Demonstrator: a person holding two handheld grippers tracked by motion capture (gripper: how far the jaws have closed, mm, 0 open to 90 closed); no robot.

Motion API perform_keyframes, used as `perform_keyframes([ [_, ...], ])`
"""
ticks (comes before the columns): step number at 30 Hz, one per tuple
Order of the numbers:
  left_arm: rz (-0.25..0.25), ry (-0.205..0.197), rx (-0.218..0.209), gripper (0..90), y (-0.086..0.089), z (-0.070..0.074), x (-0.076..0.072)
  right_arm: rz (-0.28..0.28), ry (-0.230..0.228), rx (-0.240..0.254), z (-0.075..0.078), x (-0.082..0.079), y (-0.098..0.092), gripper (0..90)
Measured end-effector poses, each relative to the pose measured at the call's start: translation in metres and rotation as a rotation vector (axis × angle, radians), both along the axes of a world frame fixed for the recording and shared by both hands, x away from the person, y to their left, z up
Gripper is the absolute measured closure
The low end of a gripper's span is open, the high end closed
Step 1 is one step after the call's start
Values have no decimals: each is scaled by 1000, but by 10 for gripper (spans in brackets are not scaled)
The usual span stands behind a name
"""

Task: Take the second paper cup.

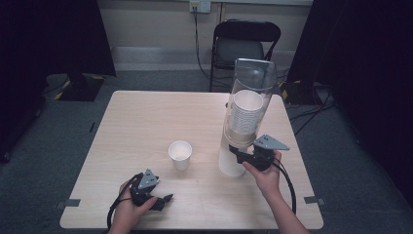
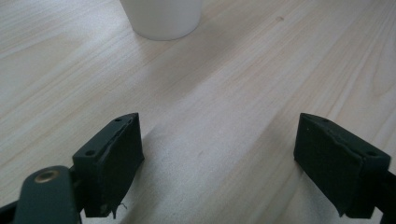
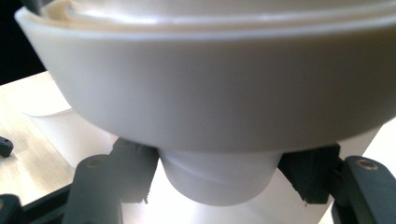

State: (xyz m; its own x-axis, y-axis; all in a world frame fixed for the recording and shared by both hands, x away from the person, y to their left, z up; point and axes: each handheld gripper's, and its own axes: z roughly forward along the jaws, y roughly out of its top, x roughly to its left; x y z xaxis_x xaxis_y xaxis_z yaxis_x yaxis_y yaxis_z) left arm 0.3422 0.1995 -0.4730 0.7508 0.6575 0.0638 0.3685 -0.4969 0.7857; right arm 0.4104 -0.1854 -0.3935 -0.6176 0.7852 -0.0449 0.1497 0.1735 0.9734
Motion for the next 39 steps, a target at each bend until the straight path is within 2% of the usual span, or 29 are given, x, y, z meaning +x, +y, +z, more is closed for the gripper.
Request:
perform_keyframes([
  [27, 1, -1, 0, 151, 0, 0, 0, 17, -14, -6, -3, 0, -1, 351],
  [39, 1, -1, 1, 150, 0, 0, 0, 17, 3, 2, -6, -1, -3, 359],
])
